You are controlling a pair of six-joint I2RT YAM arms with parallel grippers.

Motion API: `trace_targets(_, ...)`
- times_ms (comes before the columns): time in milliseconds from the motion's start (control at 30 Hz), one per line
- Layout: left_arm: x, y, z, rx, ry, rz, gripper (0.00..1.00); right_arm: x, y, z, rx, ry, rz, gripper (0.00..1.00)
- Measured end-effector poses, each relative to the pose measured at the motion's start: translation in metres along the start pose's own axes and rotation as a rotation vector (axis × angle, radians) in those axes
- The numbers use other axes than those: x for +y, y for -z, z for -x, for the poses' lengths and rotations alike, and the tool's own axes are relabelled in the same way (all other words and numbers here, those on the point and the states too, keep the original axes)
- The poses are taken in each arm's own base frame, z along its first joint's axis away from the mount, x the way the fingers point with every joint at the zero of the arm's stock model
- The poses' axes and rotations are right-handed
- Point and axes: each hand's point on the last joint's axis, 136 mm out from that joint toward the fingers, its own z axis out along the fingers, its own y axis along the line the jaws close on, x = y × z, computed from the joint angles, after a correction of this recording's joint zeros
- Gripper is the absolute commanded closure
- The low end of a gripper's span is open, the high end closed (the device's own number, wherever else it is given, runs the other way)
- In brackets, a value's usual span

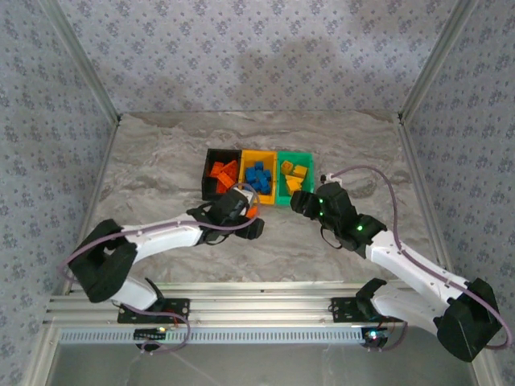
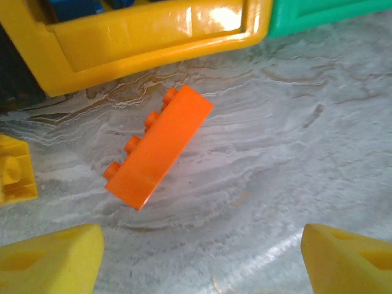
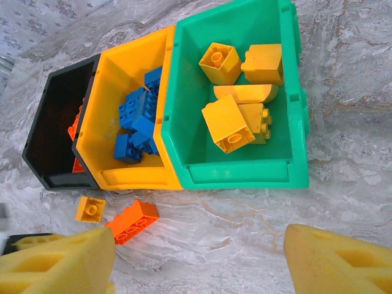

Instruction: Sort the legos into containers by color

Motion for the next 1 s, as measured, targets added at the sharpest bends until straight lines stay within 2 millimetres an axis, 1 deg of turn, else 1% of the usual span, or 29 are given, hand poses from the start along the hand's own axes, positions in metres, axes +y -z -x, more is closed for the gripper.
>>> trace_targets(67,0.003,-0.011,-0.003,0.008,-0.004,0.013,0.18,0.001,0.003,0.002,-0.009,-0.002,0.007,0.25)
trace_targets(167,0.006,-0.019,-0.006,0.012,-0.011,0.032,0.18,0.003,0.009,0.006,-0.023,-0.006,0.020,0.25)
trace_targets(367,0.013,-0.019,0.006,-0.042,-0.032,0.078,0.18,0.005,0.013,0.009,-0.037,-0.010,0.033,0.25)
trace_targets(500,0.018,-0.024,0.006,-0.047,-0.052,0.104,0.20,0.005,0.013,0.009,-0.037,-0.010,0.031,0.25)
trace_targets(633,0.022,-0.039,-0.004,-0.005,-0.079,0.124,0.31,0.005,0.014,0.010,-0.039,-0.011,0.033,0.25)
trace_targets(700,0.023,-0.043,-0.006,0.006,-0.092,0.133,0.37,0.005,0.015,0.011,-0.042,-0.012,0.036,0.25)
trace_targets(867,0.018,-0.043,-0.002,-0.007,-0.105,0.116,0.54,0.005,0.017,0.012,-0.048,-0.014,0.038,0.25)
trace_targets(1000,0.013,-0.043,-0.002,-0.009,-0.118,0.102,0.64,0.004,0.017,0.012,-0.048,-0.015,0.035,0.25)
